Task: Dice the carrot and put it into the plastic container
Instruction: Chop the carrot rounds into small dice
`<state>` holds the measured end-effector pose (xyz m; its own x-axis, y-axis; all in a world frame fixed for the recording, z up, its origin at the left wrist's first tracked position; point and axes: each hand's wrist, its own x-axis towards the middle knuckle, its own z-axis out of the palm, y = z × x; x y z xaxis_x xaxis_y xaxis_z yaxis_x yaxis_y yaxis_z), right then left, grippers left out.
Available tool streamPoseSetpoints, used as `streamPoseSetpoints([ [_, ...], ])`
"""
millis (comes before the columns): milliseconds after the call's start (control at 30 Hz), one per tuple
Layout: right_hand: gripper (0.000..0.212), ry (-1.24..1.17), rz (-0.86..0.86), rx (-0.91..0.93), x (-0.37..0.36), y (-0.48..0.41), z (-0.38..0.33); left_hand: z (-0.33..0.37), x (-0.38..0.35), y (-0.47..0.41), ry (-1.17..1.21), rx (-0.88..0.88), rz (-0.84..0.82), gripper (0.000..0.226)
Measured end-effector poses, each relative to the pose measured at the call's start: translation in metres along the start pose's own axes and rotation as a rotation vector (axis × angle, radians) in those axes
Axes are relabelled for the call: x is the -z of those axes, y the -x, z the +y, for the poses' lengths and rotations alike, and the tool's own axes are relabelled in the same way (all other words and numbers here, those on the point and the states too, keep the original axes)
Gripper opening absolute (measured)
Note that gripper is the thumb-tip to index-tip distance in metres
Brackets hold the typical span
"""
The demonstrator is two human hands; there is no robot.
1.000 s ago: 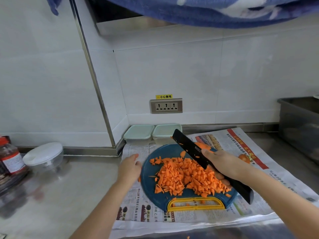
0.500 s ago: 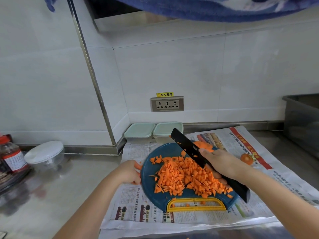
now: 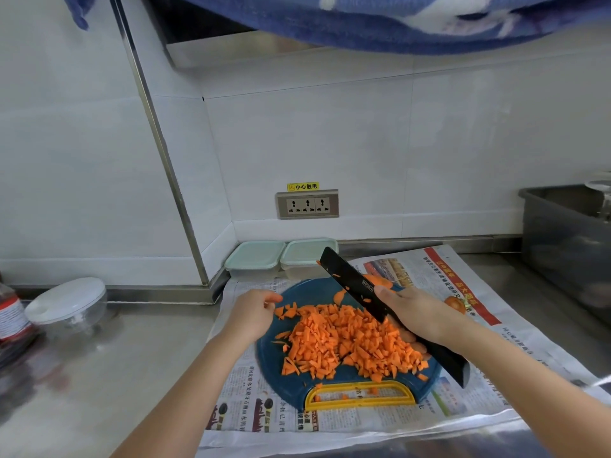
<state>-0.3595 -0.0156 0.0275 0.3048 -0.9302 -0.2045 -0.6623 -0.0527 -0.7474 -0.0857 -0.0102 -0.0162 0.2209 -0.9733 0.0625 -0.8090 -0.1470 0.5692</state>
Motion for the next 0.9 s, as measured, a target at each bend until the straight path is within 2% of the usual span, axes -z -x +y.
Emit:
streamPoseSetpoints([
  [67,0.058,-0.003,0.009,0.000,0.004,0.002,0.001,0.007,-0.007,0.001,0.005,-0.005,0.015,0.036],
  [133,0.059,-0.015,0.027,-0.005,0.010,0.004,0.003,0.022,-0.016,0.006,0.069,-0.085,0.056,0.039],
  [300,0.062,-0.133,-0.052,-0.145,0.023,0.012,0.005,0.074,-0.033,0.020,0.115,-0.500,0.252,0.049],
  [367,0.063,-0.261,-0.140,-0.211,0.023,0.019,0.003,0.094,-0.041,0.021,0.084,-0.646,0.233,0.053],
  [467,0.065,-0.363,-0.219,-0.215,0.015,0.026,-0.006,0.115,-0.056,0.020,0.054,-0.748,0.176,0.055],
  [600,0.061,-0.401,-0.232,-0.210,0.012,0.032,-0.015,0.114,-0.069,0.014,0.145,-0.662,0.151,0.064],
  [733,0.054,-0.442,-0.318,-0.235,0.014,0.035,-0.009,0.093,-0.074,0.020,0.198,-0.492,0.163,0.048],
  [900,0.053,-0.471,-0.317,-0.254,0.026,0.041,-0.001,0.074,-0.070,0.016,-0.003,-0.390,0.145,0.051],
])
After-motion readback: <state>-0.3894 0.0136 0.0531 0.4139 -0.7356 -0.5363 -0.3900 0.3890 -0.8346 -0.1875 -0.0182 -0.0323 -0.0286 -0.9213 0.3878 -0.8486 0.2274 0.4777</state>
